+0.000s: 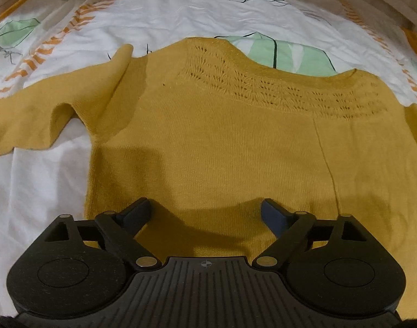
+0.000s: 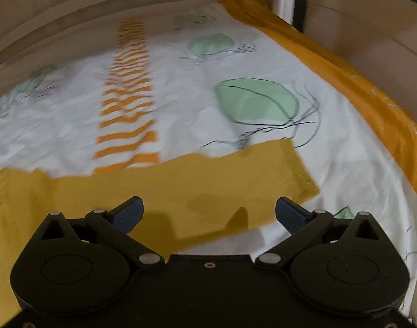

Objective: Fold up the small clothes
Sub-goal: 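Move the right tool to the sweater sleeve cuff and close on it, then carry the held sleeve across the sweater body with the right tool, then release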

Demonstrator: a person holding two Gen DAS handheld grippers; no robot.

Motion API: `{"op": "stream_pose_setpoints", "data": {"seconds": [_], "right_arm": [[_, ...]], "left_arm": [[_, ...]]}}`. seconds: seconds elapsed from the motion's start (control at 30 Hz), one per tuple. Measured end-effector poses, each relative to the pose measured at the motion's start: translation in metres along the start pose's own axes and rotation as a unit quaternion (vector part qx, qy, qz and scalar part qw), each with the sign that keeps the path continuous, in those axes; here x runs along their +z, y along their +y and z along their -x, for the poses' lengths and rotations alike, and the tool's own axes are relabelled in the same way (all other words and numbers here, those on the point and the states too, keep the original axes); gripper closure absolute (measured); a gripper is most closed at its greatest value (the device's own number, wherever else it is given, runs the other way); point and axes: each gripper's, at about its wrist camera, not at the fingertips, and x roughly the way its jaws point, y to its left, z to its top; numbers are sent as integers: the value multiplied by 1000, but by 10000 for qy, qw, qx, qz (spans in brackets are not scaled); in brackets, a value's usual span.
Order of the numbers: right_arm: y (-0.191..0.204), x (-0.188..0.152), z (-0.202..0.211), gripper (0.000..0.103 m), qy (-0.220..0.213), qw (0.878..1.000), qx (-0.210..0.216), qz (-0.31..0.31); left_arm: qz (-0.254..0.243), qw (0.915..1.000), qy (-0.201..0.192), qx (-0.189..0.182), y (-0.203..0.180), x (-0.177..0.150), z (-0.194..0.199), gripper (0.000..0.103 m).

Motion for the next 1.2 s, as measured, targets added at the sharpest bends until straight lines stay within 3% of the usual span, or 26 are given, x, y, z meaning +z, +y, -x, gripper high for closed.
{"op": "stream_pose_setpoints", "data": {"seconds": [0.3,0.67,0.83,0.87,0.9,0.93,1.07,1.2], "right_arm": [[-57,19,-41,0,6,9980,-379,-501],[-84,14,-77,2,380,9933,18,-1093],[-79,17,-70,39,397,9936,-240,-1034],[-80,19,-68,56,418,9934,-269,-1035],[-79,22,-65,82,457,9937,-375,-950],[-80,24,-61,91,487,9942,-423,-861],[-87,37,-31,92,305,9952,-228,-896],[-92,60,7,93,27,9946,-587,-857]], "left_arm": [[-148,9995,-250,133,-10,-7,-4,3],[-94,9999,-88,44,-8,1,-5,3],[-30,10000,-77,-17,-5,7,2,12],[-4,9999,-72,-70,-4,9,3,13],[35,9999,-61,-127,-2,11,5,17],[75,9998,-46,-178,-1,13,8,17],[158,9993,-141,-324,3,19,19,17],[119,9987,-307,-394,3,24,33,17]]}}
